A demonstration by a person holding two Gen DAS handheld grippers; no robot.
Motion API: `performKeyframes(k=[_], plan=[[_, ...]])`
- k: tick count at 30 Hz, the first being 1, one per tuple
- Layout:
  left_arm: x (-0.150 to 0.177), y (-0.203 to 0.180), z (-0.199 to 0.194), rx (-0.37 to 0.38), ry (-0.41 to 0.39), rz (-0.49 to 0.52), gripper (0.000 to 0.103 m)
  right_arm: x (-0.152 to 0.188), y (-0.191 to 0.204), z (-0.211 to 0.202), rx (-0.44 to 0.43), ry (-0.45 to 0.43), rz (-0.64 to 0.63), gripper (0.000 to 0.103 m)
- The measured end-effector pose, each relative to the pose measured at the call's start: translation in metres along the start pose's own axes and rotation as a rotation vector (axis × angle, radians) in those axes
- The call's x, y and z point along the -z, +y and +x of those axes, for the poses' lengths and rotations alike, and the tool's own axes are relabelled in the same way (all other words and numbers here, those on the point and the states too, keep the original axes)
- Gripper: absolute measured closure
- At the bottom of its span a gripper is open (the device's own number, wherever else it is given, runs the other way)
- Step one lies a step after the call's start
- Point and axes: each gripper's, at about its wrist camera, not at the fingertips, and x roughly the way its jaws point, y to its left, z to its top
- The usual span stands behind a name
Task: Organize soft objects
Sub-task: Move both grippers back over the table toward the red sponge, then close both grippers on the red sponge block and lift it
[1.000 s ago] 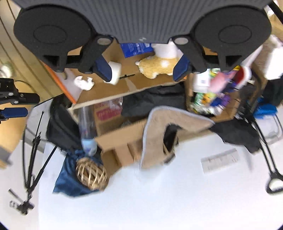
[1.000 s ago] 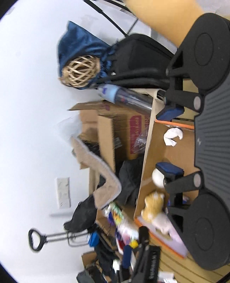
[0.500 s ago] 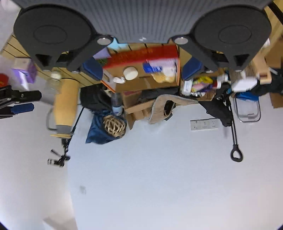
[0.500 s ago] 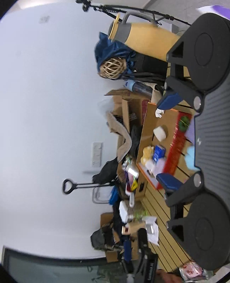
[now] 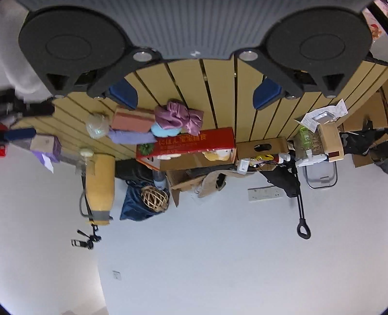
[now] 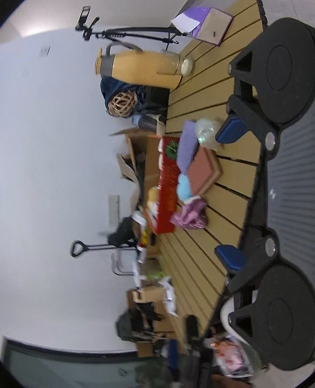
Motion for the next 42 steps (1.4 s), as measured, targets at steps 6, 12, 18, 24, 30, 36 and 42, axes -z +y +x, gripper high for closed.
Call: performKeyframes(k=[6,12,18,24,30,36,42], plan=[[0.006,0.0,0.012,-0.001,0.027,-0.025,0.0,0.003,-0.003,0.013,0.008,-0.005,0.057,0.014],[0.017,-0.009,0.056,0.077,0.112,-0.07,0.0,0.017,-0.024,0.06,-0.03,0.088,0.203,0.019],[0.023,-0.033,0.135,0.161,0.21,-0.056,0.023,0.024,-0.044,0.131,-0.065,0.167,0.328,0.038],[0.015,-0.038,0.217,0.271,0.31,-0.13,0.053,0.01,-0.078,0.196,-0.021,0.147,0.439,0.041],[0.005,-0.033,0.27,0.245,0.321,-0.213,0.061,-0.003,-0.106,0.227,-0.005,0.189,0.384,0.066],[-0.01,-0.045,0.301,0.342,0.328,-0.307,0.058,-0.009,-0.136,0.234,-0.038,0.2,0.387,0.063],[-0.003,-0.051,0.313,0.398,0.372,-0.379,0.06,0.003,-0.147,0.244,-0.113,0.185,0.496,0.064]])
